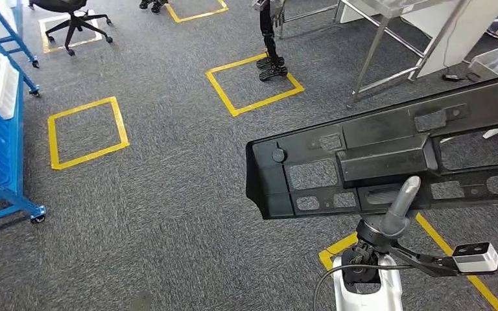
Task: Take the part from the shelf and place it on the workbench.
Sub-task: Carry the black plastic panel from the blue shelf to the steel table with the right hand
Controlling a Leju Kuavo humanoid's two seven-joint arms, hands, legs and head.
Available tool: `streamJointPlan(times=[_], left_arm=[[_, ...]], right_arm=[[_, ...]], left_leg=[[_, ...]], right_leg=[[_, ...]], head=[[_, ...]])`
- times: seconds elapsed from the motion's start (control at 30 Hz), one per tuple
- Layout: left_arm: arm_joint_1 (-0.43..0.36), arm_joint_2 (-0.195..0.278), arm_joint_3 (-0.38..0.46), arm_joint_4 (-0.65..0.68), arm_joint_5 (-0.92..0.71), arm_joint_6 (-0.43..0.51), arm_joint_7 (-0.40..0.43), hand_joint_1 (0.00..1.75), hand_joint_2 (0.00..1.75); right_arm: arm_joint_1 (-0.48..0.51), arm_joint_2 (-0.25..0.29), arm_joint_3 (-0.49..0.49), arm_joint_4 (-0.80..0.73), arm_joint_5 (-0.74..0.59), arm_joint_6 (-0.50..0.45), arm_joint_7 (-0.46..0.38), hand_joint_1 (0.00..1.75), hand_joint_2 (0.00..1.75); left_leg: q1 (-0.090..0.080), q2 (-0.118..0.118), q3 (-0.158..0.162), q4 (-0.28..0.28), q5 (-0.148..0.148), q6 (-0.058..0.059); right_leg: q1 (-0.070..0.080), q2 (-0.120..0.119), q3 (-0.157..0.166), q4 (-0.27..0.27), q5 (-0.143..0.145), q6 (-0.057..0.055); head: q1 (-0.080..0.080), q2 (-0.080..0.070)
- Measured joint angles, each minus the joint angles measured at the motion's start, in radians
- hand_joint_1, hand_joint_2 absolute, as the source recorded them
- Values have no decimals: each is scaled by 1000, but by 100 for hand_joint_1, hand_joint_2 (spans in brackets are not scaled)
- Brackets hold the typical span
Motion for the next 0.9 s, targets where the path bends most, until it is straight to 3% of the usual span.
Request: streamJointPlan(times=[0.07, 0.1, 0.17, 0.23, 0.3, 0.37, 0.43, 0.5, 0.57, 0.6, 0.63, 0.7, 0.77, 0.8, 0.87, 0.9], left_arm=[[7, 1, 0, 0, 6, 0, 0, 0, 175], [10, 1, 0, 0, 8, 0, 0, 0, 175], [11, 2, 0, 0, 10, 0, -2, 0, 175], [11, 4, 0, 0, 11, 0, -6, 0, 175], [11, 5, 0, 0, 11, 0, -9, 0, 175], [10, 5, 0, 0, 11, 0, -11, 0, 175], [7, 5, 0, 0, 10, 0, -11, 0, 175], [8, 5, 0, 0, 6, 0, -10, 0, 175], [12, 6, 0, 0, 3, 0, -8, 0, 175], [13, 7, 0, 0, 2, 0, -6, 0, 175], [13, 7, -1, 0, 2, 0, -5, 0, 175], [12, 8, -3, 0, -2, 0, -4, 0, 175], [11, 8, -8, 0, -7, 0, -2, 0, 175], [11, 9, -10, 0, -9, 0, -2, 0, 175], [9, 10, -14, 0, -10, 0, -1, 0, 175], [6, 10, -15, 0, -11, 0, -1, 0, 175]], right_arm=[[-2, 1, 0, 4, 0, -2, 1, 175, 175], [-2, 1, 0, 5, 0, -4, 1, 175, 175], [-2, 1, 0, 7, 0, -7, 0, 175, 175], [-5, 1, 0, 7, -1, -11, 0, 175, 175], [-6, 1, 0, 7, -2, -16, -1, 175, 175], [-6, 2, 0, 6, -3, -19, -1, 175, 175], [-7, 2, 0, 6, -4, -23, -1, 175, 175], [-9, 2, 0, 6, -4, -29, -2, 175, 175], [-4, 1, 0, 6, -5, -34, -2, 175, 175], [-1, 1, -1, 6, -6, -34, -2, 175, 175], [2, 1, -2, 6, -6, -34, -2, 175, 175], [4, 0, -3, 6, -7, -33, -3, 175, 175], [4, 0, -4, 5, -7, -33, -5, 175, 175], [4, 0, -6, 4, -8, -33, -6, 175, 175], [6, 0, -10, 3, -8, -33, -9, 175, 175], [7, 0, -13, 1, -8, -33, -10, 175, 175]], left_leg=[[0, -17, -64, 123, -39, -3], [0, -19, -75, 135, -30, -3], [2, -32, -39, 38, 43, 0], [6, -80, 17, -96, 100, 6], [5, -109, 40, -148, 107, 12], [4, -90, 45, -156, 111, 21], [7, -63, 51, -168, 117, 35], [5, -33, 54, -175, 119, 44], [3, -2, 54, -175, 116, 45], [3, 13, 56, -174, 114, 44], [2, 27, 58, -174, 111, 43], [2, 55, 68, -174, 103, 36], [-2, 76, 77, -174, 95, 25], [-4, 85, 81, -174, 91, 18], [-4, 102, 88, -176, 86, 6], [-2, 94, 90, -172, 79, 0]], right_leg=[[2, 29, 0, 2, -1, -3], [3, 45, 1, 3, -1, -3], [2, 78, 3, 8, -3, 0], [0, 107, -1, 18, -8, 8], [-4, 131, -10, 23, -7, 20], [-8, 152, -16, 20, -4, 33], [-4, 112, -32, 51, -24, 42], [-1, 37, -87, 161, -82, 48], [-4, 6, -152, 284, -127, 55], [-7, 1, -164, 304, -124, 57], [-9, -4, -155, 284, -103, 59], [-10, -39, -81, 143, -37, 58], [-3, -74, -22, 31, -3, 48], [2, -77, -15, 16, -4, 41], [4, -52, -16, 16, -4, 27], [2, -39, -15, 14, -2, 21]], head=[[0, 0], [0, 0], [0, 0], [0, 0], [0, 0], [0, 0], [1, 0], [1, 0], [1, 0], [1, 0], [1, 0], [1, 0], [1, 0], [1, 0], [1, 0], [1, 0]])
